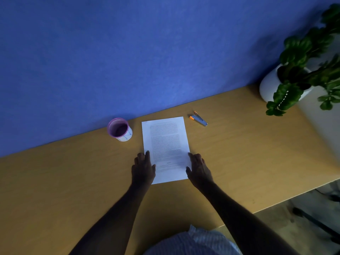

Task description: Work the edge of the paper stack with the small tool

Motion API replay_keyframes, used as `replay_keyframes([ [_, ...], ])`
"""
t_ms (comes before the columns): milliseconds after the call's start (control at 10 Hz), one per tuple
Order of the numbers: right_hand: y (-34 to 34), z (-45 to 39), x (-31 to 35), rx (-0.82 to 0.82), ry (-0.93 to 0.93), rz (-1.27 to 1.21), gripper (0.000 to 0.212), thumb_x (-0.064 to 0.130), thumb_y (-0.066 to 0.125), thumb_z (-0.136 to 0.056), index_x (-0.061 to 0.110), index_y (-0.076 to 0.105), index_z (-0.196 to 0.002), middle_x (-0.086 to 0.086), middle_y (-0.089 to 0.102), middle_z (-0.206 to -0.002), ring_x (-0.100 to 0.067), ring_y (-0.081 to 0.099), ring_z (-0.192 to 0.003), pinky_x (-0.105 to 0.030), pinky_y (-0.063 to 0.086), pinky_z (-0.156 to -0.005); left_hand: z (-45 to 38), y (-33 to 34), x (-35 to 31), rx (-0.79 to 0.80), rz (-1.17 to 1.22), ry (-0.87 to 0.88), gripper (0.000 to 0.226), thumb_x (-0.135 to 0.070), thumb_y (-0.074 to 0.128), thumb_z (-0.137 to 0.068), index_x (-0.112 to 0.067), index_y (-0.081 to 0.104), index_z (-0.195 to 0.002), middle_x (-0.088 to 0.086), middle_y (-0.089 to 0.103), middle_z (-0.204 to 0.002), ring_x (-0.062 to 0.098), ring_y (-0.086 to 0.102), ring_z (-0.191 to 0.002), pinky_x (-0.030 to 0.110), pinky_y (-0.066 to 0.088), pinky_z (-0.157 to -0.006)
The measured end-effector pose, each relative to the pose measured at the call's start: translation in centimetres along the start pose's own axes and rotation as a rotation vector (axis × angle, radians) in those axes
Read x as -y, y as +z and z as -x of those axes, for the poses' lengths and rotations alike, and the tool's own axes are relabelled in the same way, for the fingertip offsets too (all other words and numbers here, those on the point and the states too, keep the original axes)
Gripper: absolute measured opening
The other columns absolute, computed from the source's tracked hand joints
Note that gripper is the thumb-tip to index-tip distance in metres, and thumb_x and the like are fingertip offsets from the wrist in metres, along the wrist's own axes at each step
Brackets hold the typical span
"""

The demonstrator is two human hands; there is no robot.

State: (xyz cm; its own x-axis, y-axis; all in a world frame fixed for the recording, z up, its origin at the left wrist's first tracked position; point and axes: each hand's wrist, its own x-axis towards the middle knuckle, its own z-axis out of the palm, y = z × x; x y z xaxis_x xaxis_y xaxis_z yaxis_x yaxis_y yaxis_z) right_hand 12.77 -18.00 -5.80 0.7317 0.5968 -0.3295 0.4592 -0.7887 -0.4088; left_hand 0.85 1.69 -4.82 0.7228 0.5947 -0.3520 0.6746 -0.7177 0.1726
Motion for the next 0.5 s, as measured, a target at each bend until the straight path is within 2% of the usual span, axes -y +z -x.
replay_keyframes([
  [100,-0.6,0.3,-0.4,-0.042,0.004,0.119,0.06,0.035,0.056,-0.104,0.014,0.035,-0.157,-0.006,0.046,-0.155,-0.023,0.051,-0.135,-0.035,0.052,-0.106,1.2,-0.4,0.6,-0.076,-0.091,0.11,0.071,-0.037,0.072,-0.093,-0.006,0.047,-0.151,0.021,0.051,-0.152,0.038,0.056,-0.133,0.05,0.052,-0.103],
  [200,-1.0,0.7,-0.7,-0.013,0.002,0.189,0.063,0.04,0.051,-0.106,0.016,0.029,-0.16,-0.006,0.035,-0.166,-0.027,0.037,-0.151,-0.041,0.04,-0.121,1.9,-0.4,1.2,-0.131,-0.114,0.175,0.073,-0.035,0.076,-0.089,-0.001,0.051,-0.149,0.024,0.05,-0.154,0.044,0.054,-0.137,0.056,0.048,-0.109],
  [300,-1.3,1.3,-0.8,0.058,-0.012,0.249,0.068,0.045,0.038,-0.109,0.017,0.012,-0.166,-0.006,0.007,-0.175,-0.029,0.006,-0.163,-0.048,0.018,-0.131,2.9,-0.4,1.7,-0.137,-0.111,0.233,0.075,-0.038,0.069,-0.095,-0.002,0.042,-0.155,0.021,0.035,-0.164,0.042,0.039,-0.15,0.058,0.036,-0.12],
  [500,-1.7,2.1,-0.3,0.059,-0.041,0.272,0.071,0.047,0.032,-0.111,0.014,0.003,-0.166,-0.009,-0.006,-0.175,-0.03,-0.007,-0.162,-0.049,0.009,-0.133,3.8,-0.5,2.3,-0.205,-0.085,0.239,0.076,-0.039,0.064,-0.098,-0.002,0.035,-0.158,0.018,0.027,-0.168,0.039,0.029,-0.155,0.058,0.028,-0.124],
])
